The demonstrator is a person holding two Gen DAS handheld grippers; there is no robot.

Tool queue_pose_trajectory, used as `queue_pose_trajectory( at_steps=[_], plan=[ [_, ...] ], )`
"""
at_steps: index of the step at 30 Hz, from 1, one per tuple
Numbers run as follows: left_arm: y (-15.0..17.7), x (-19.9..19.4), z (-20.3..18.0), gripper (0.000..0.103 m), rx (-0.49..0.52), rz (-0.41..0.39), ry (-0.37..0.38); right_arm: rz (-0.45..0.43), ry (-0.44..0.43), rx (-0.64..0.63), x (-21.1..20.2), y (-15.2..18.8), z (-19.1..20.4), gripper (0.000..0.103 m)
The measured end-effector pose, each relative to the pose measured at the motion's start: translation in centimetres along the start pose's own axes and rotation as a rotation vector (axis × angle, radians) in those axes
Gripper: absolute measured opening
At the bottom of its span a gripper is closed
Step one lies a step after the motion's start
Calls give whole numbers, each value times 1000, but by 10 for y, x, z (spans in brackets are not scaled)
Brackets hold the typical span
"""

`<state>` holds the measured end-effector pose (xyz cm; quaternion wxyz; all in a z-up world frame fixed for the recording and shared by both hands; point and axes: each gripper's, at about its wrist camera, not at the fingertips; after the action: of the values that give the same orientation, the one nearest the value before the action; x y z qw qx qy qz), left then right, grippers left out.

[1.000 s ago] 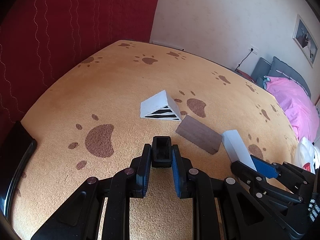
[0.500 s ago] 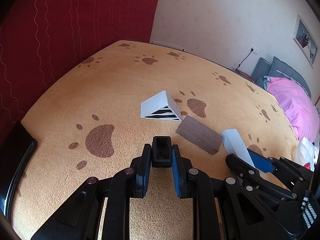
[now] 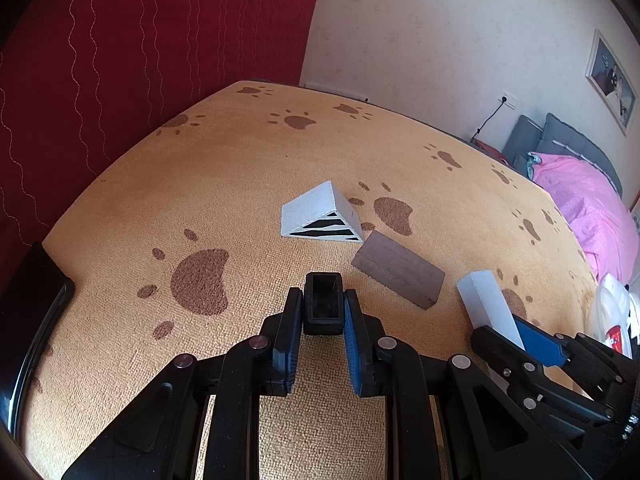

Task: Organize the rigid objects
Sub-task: 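Lift the white block with the right gripper toward the bowl while the left holds the black box, then carry the white block toward the clear bowl with the right gripper while the left carries the black box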

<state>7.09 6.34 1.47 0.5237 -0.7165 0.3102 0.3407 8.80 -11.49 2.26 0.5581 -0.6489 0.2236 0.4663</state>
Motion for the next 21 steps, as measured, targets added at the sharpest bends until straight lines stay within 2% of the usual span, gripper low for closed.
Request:
queue_pose_trajectory(
  at_steps=[21],
  plan=[
    [0,0,0,20,1,-2,0,-23,-57,74,-31,24,-15,31]
  ],
)
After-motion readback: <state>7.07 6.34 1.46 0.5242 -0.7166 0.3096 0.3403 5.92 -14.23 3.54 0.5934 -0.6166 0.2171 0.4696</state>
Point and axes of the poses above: each gripper's, at about its wrist camera, not at the fingertips, and x roughly the way its jaws point, z to its left, y to its underside, and after that the axes turned 11 degrees about z, right-handed
